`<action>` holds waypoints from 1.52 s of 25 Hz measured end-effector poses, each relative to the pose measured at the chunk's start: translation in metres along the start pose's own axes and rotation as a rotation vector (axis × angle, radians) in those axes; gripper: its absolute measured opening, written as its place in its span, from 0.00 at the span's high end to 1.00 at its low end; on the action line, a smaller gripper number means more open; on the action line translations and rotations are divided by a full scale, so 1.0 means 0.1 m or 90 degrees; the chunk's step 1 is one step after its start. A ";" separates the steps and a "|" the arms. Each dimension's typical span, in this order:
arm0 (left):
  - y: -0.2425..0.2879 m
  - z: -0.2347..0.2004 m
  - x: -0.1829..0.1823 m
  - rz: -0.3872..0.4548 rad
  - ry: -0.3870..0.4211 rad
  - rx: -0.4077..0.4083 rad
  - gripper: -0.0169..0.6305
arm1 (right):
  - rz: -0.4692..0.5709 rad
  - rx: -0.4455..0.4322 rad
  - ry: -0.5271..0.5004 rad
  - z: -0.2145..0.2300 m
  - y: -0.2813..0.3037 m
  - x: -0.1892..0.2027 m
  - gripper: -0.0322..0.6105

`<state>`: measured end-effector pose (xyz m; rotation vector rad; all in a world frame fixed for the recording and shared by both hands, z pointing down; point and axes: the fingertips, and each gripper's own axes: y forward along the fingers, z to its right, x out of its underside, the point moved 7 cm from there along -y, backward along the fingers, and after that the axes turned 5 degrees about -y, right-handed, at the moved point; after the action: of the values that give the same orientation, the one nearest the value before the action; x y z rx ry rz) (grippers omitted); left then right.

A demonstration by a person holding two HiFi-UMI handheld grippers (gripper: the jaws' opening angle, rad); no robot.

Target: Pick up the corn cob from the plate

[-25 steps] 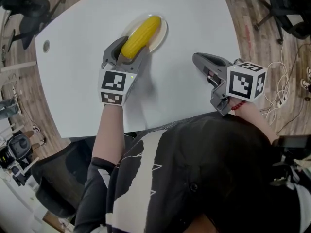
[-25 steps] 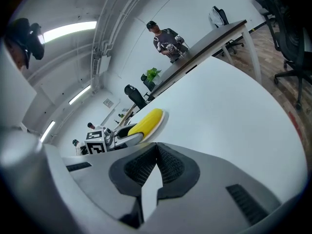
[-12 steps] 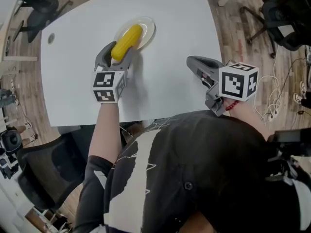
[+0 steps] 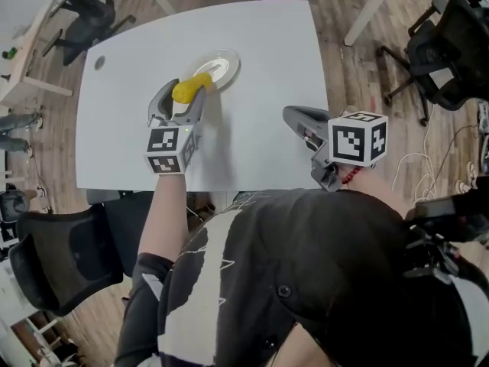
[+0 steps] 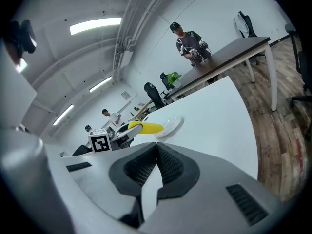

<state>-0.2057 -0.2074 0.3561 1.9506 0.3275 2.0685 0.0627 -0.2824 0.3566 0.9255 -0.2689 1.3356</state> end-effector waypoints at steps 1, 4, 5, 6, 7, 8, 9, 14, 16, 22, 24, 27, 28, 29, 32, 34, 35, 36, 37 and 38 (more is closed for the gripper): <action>-0.07 0.06 -0.05 0.008 0.002 -0.006 0.59 | -0.004 -0.011 -0.006 -0.01 -0.03 0.01 0.93; -0.28 0.24 -0.18 0.038 0.001 -0.027 0.59 | -0.016 -0.046 -0.025 -0.05 -0.10 0.01 0.93; -0.36 0.29 -0.23 0.049 -0.001 -0.036 0.59 | -0.019 -0.057 -0.033 -0.07 -0.11 0.00 0.93; -0.45 0.33 -0.26 0.060 -0.005 -0.046 0.59 | -0.023 -0.068 -0.042 -0.09 -0.11 -0.01 0.93; -0.53 0.37 -0.30 0.070 -0.011 -0.056 0.59 | -0.026 -0.079 -0.052 -0.13 -0.11 -0.02 0.93; -0.62 0.42 -0.33 0.080 -0.017 -0.064 0.59 | -0.028 -0.088 -0.062 -0.17 -0.11 -0.03 0.93; -0.71 0.47 -0.36 0.088 -0.025 -0.071 0.59 | -0.031 -0.098 -0.069 -0.20 -0.12 -0.03 0.93; -1.17 0.77 -0.42 0.122 -0.062 -0.094 0.59 | -0.060 -0.140 -0.087 -0.34 -0.15 0.06 0.93; -1.35 0.86 -0.42 0.136 -0.077 -0.101 0.59 | -0.065 -0.147 -0.097 -0.41 -0.16 0.08 0.93; -1.83 1.05 -0.30 0.177 -0.139 -0.112 0.59 | -0.060 -0.151 -0.115 -0.64 -0.20 0.18 0.93; -1.95 1.09 -0.23 0.183 -0.159 -0.109 0.59 | -0.061 -0.146 -0.112 -0.69 -0.21 0.26 0.93; -2.11 1.12 -0.09 0.174 -0.172 -0.096 0.59 | -0.044 -0.128 -0.113 -0.78 -0.23 0.35 0.93; -2.16 1.12 -0.05 0.170 -0.172 -0.089 0.59 | -0.037 -0.121 -0.111 -0.82 -0.24 0.39 0.93; -2.22 1.11 -0.01 0.165 -0.172 -0.082 0.59 | -0.033 -0.116 -0.106 -0.86 -0.24 0.44 0.93; -2.42 1.09 0.07 0.152 -0.172 -0.057 0.59 | -0.009 -0.094 -0.088 -1.01 -0.27 0.58 0.93; -2.60 1.10 0.14 0.142 -0.170 -0.037 0.59 | 0.011 -0.080 -0.069 -1.12 -0.31 0.72 0.93; -2.70 1.10 0.18 0.139 -0.170 -0.027 0.59 | 0.024 -0.075 -0.059 -1.20 -0.33 0.79 0.93; -2.81 1.08 0.22 0.137 -0.171 -0.018 0.59 | 0.036 -0.071 -0.050 -1.28 -0.34 0.86 0.93; -2.92 1.06 0.26 0.135 -0.171 -0.011 0.59 | 0.044 -0.066 -0.042 -1.37 -0.35 0.93 0.93; -3.03 1.03 0.30 0.135 -0.171 -0.003 0.59 | 0.047 -0.061 -0.037 -1.45 -0.36 1.02 0.93</action>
<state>-0.0899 0.0836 0.2850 2.3120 0.0605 1.8863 0.0747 -0.1062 0.3166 0.8824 -0.4124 1.3532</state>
